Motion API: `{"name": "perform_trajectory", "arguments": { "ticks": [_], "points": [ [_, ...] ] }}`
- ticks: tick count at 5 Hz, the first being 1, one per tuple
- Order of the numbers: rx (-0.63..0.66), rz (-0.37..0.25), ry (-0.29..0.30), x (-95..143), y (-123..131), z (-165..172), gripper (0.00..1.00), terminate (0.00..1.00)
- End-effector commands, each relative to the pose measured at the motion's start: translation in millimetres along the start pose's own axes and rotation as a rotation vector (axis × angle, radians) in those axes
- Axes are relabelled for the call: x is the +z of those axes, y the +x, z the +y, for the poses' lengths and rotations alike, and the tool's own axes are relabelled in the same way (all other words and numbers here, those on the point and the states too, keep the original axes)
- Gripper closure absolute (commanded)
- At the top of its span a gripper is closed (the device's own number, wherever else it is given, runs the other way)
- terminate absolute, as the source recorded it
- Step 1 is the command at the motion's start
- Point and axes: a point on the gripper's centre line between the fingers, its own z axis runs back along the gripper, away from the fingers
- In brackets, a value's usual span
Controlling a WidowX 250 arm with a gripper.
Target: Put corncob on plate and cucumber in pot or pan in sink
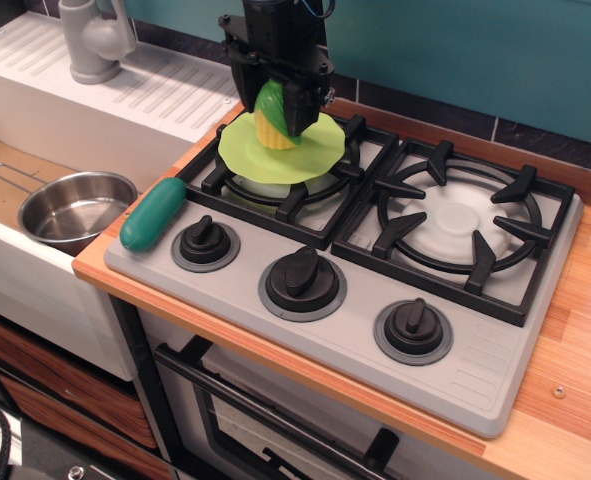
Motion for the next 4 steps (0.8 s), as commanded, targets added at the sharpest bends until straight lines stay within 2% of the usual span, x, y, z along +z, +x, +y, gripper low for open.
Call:
{"name": "perform_trajectory", "arguments": {
  "ticks": [1,3,4],
  "points": [
    [0.013,-0.079,0.033,21.8,11.3,-1.6,0.0,0.0],
    [0.03,-0.075,0.017,35.6,12.8,-13.5,0.0,0.0],
    [0.037,-0.049,0.007,49.2,14.6,-18.6,0.0,0.0]
  ]
}}
